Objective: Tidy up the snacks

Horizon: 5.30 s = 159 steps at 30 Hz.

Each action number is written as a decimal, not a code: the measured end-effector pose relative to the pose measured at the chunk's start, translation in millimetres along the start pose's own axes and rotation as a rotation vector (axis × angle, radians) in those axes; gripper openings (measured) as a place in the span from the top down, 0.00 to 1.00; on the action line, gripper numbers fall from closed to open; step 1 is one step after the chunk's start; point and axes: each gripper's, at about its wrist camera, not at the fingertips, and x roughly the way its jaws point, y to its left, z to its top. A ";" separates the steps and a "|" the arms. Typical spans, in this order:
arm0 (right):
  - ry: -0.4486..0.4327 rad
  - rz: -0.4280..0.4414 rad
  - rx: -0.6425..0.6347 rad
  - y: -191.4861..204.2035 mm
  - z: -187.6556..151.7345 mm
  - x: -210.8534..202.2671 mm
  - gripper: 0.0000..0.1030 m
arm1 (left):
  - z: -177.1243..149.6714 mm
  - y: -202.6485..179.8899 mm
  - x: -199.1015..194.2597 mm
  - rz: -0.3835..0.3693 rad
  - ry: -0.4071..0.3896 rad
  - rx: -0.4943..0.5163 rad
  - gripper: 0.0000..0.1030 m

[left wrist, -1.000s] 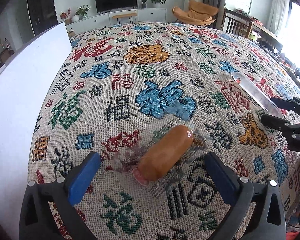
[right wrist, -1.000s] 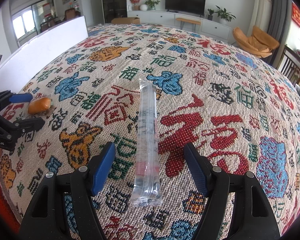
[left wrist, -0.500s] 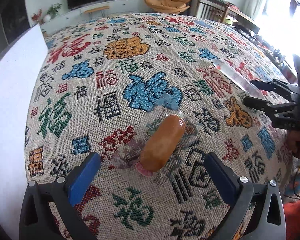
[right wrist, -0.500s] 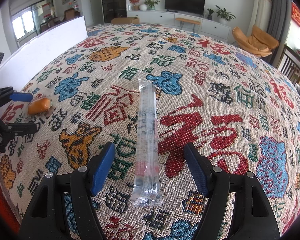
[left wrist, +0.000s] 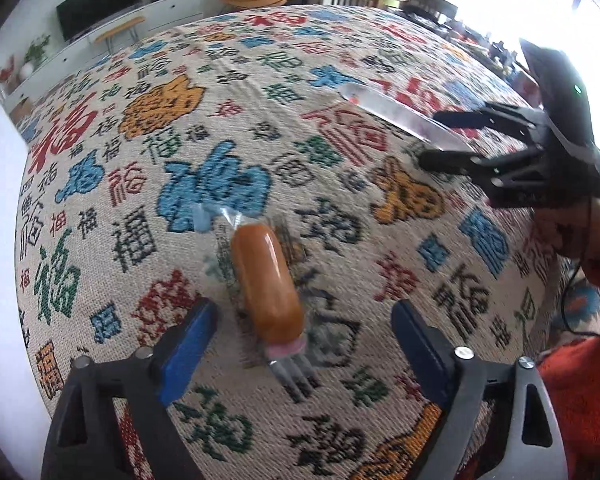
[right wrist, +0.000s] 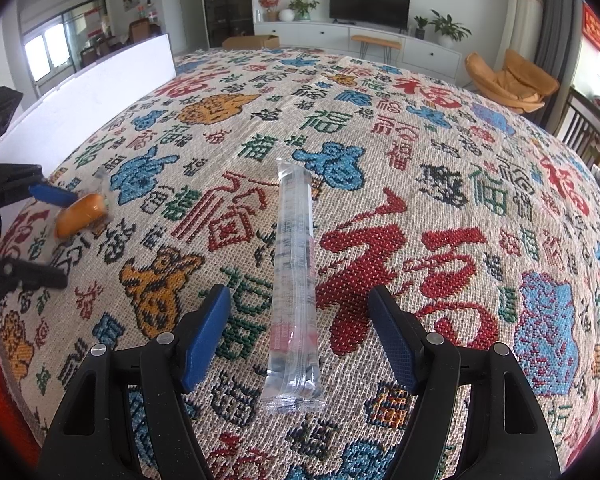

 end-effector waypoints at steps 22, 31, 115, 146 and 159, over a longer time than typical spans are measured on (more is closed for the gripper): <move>0.001 0.001 0.001 0.4 -0.5 0.7 0.27 | 23.8 27.0 2.5 0.017 -0.106 -0.506 0.74; 0.211 0.266 0.266 -42.5 29.0 5.9 0.27 | -9.5 29.2 -28.5 -0.011 -0.225 -0.584 0.77; 0.007 0.363 -0.426 336.0 201.5 -96.1 0.24 | -186.6 141.4 -273.0 0.862 -0.372 -1.000 0.00; 0.087 0.336 -0.421 349.8 203.9 -84.7 0.24 | -194.8 157.2 -265.9 0.721 -0.237 -1.100 0.01; 0.084 0.323 -0.443 351.3 200.6 -80.3 0.24 | -196.3 160.7 -262.4 0.669 -0.255 -1.124 0.00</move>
